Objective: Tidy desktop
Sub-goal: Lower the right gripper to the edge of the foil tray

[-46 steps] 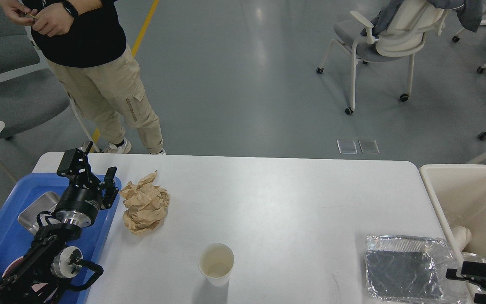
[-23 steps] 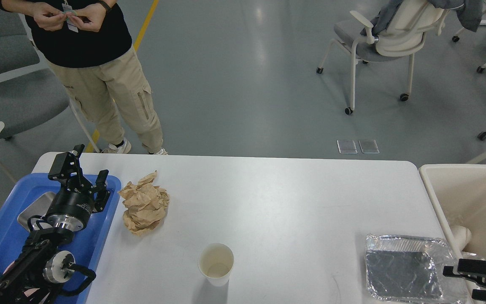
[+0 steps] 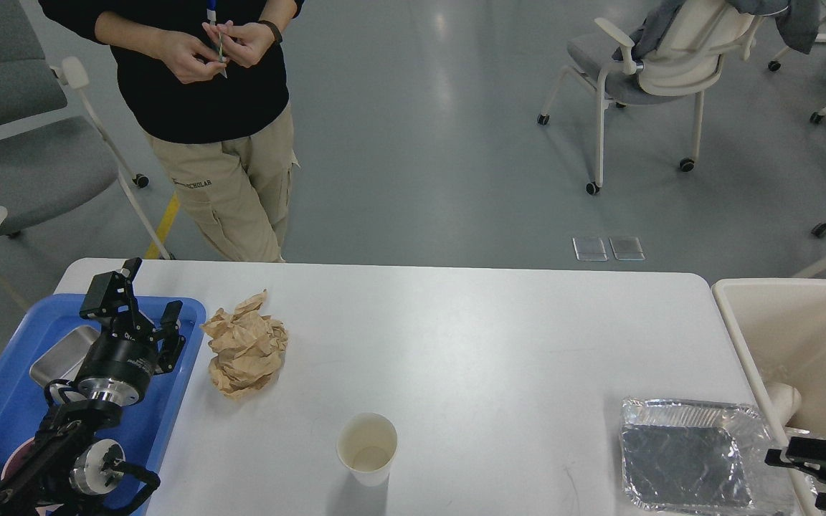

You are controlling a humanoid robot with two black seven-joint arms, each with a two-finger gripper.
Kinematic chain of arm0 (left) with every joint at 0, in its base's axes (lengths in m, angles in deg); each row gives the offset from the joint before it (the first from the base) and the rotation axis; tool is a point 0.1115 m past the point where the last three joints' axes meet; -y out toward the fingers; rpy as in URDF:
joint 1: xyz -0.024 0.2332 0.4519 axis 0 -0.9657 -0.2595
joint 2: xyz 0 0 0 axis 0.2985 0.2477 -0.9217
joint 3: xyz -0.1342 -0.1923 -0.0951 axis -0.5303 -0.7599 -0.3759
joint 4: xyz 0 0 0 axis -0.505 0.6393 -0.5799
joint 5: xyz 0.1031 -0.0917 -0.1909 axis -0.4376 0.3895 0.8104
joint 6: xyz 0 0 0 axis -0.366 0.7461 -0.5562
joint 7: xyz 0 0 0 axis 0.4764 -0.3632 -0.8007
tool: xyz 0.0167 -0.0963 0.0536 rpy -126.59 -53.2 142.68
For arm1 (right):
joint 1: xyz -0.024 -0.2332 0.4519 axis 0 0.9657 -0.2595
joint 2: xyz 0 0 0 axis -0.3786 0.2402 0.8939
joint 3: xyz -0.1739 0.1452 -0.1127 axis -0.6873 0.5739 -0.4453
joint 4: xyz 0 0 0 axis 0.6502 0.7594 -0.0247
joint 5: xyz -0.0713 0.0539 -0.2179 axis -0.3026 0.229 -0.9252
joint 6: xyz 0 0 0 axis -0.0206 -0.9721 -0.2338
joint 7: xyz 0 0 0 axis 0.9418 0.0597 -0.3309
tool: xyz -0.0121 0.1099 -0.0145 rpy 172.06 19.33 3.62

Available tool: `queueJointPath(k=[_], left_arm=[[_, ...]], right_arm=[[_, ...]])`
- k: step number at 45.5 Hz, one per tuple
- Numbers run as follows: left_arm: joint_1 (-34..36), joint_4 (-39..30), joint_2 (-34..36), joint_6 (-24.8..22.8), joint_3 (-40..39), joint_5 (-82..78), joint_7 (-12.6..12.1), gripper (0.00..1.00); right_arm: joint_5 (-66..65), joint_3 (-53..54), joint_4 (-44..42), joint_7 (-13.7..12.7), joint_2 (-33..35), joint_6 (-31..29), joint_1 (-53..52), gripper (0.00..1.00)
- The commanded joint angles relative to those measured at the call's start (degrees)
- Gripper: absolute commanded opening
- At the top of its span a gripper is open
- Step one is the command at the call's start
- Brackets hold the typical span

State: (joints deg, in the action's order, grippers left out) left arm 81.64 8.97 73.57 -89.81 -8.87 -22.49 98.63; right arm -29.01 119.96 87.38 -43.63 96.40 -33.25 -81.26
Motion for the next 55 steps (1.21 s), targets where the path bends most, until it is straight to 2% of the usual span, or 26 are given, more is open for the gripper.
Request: queueJointPath(k=[1,37,55], left_arm=[[-0.2,0.0,0.0,0.0,0.0,0.0,0.7,0.97],[-1.0,0.2,0.1,0.0,-0.4,-0.1,1.1,0.97],[-0.2,0.4,0.9,0.0,-0.7,0.1,1.1,0.97]], right_arm=[[0.0,0.0,-2.5,0.1,-2.1,0.0,-1.2,1.0],[3.4,0.0,-4.8,0.6,-7.8,0.3,-3.5,1.0],[3.5,-0.2,-4.3,0.6,-8.0,0.0,-3.3,1.0]])
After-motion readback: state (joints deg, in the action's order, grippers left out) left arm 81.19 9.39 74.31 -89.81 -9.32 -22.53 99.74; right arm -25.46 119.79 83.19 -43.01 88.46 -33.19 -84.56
